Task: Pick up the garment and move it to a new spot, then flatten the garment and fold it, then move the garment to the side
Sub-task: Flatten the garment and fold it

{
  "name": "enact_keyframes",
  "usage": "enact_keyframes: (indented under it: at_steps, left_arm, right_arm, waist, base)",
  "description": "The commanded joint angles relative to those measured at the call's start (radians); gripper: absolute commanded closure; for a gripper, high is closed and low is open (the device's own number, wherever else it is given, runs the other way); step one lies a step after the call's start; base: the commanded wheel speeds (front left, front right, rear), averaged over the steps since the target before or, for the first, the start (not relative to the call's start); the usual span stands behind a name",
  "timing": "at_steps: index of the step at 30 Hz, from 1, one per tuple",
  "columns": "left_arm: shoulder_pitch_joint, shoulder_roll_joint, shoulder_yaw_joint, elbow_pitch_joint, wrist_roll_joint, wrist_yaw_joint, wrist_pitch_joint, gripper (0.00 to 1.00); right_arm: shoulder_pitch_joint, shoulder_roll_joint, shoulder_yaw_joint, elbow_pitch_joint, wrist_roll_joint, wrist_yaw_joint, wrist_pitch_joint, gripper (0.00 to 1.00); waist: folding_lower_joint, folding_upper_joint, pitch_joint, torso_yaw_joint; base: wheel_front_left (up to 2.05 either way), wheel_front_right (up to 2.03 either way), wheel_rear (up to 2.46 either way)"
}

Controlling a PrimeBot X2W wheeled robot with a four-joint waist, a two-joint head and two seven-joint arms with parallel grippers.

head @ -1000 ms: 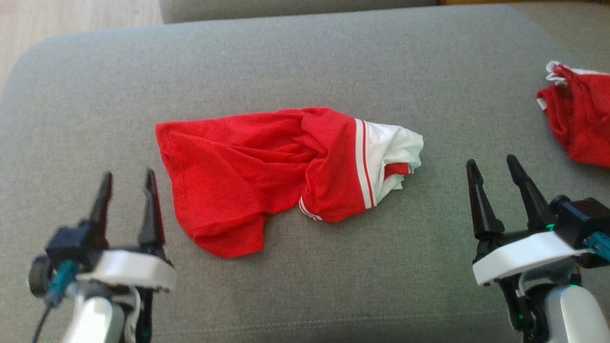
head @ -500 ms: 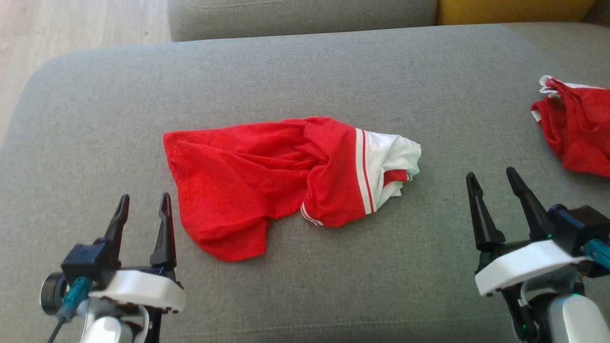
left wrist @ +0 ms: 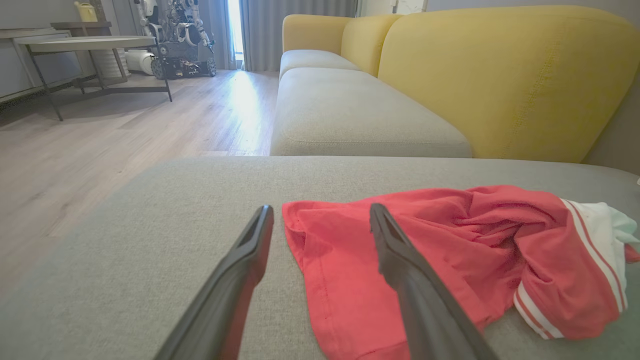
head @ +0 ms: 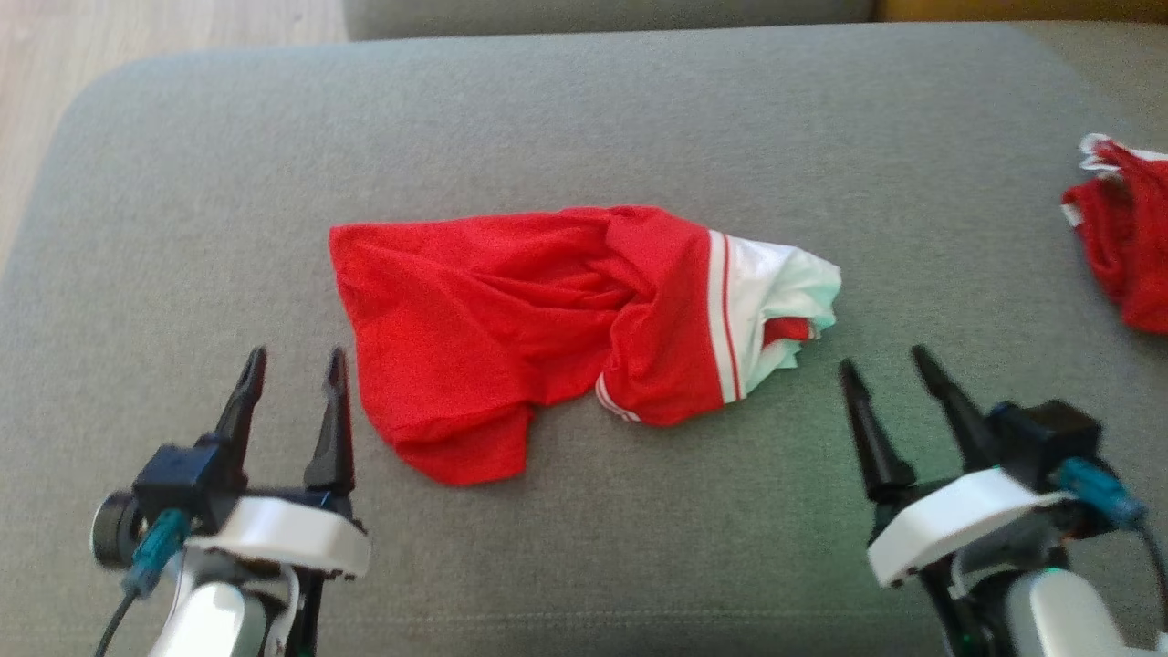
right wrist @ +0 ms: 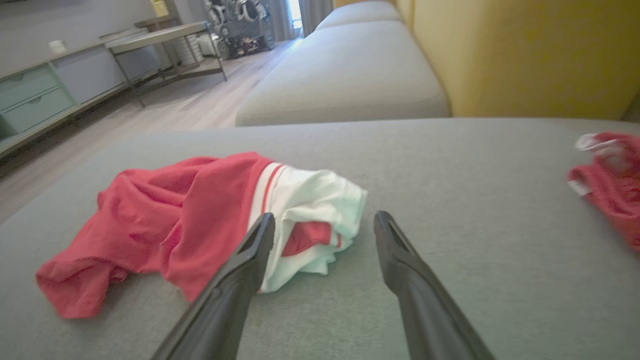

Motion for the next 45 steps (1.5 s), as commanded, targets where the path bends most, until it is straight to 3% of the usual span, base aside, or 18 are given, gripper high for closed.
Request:
enact_keyframes:
  at_steps: [1,16,17,18,29,37,45]
  left_arm:
    - [-0.066,0.013,0.032,-0.039,0.014,-0.007,-0.004,0.00]
    - [-0.168,-0.033,0.010,0.004,0.036,-0.038,-0.029,0.00]
    - [-0.170,-0.035,0.011,0.006,0.038,-0.039,-0.030,0.00]
    - [-0.171,-0.038,0.012,0.009,0.039,-0.040,-0.030,0.00]
    - [-0.162,-0.045,0.037,-0.001,0.067,-0.041,-0.032,0.00]
    - [-0.173,-0.050,0.047,-0.011,0.085,-0.055,-0.032,0.00]
    - [-0.212,-0.064,0.045,-0.015,0.100,-0.072,-0.032,0.00]
  right_arm:
    - [-0.032,-0.012,0.039,-0.015,0.008,0.003,0.004,0.00]
    - [-0.211,-0.035,0.148,0.266,0.048,0.003,-0.026,0.00]
    - [-0.218,-0.036,0.153,0.272,0.052,0.003,-0.029,0.58]
    - [-0.222,-0.039,0.156,0.274,0.056,0.003,-0.034,1.00]
    - [-0.195,-0.070,0.123,0.067,0.054,0.003,-0.057,1.00]
    - [-0.211,-0.074,0.003,-0.150,0.036,0.003,-0.006,1.00]
    - [-0.309,-0.108,-0.046,-0.180,0.056,0.003,0.036,1.00]
  waist:
    - [0.0000,0.0000,0.025,0.025]
    - [0.0000,0.0000,0.143,0.121]
    - [0.0000,0.0000,0.144,0.123]
    - [0.0000,0.0000,0.144,0.124]
    - [0.0000,0.0000,0.132,0.083]
    - [0.0000,0.0000,0.145,0.035]
    - [0.0000,0.0000,0.195,0.044]
  base:
    - [0.00,0.00,0.00]
    - [0.00,0.00,0.00]
    - [0.00,0.00,0.00]
    - [0.00,0.00,0.00]
    - [0.00,0.00,0.00]
    - [0.00,0.00,0.00]
    - [0.00,0.00,0.00]
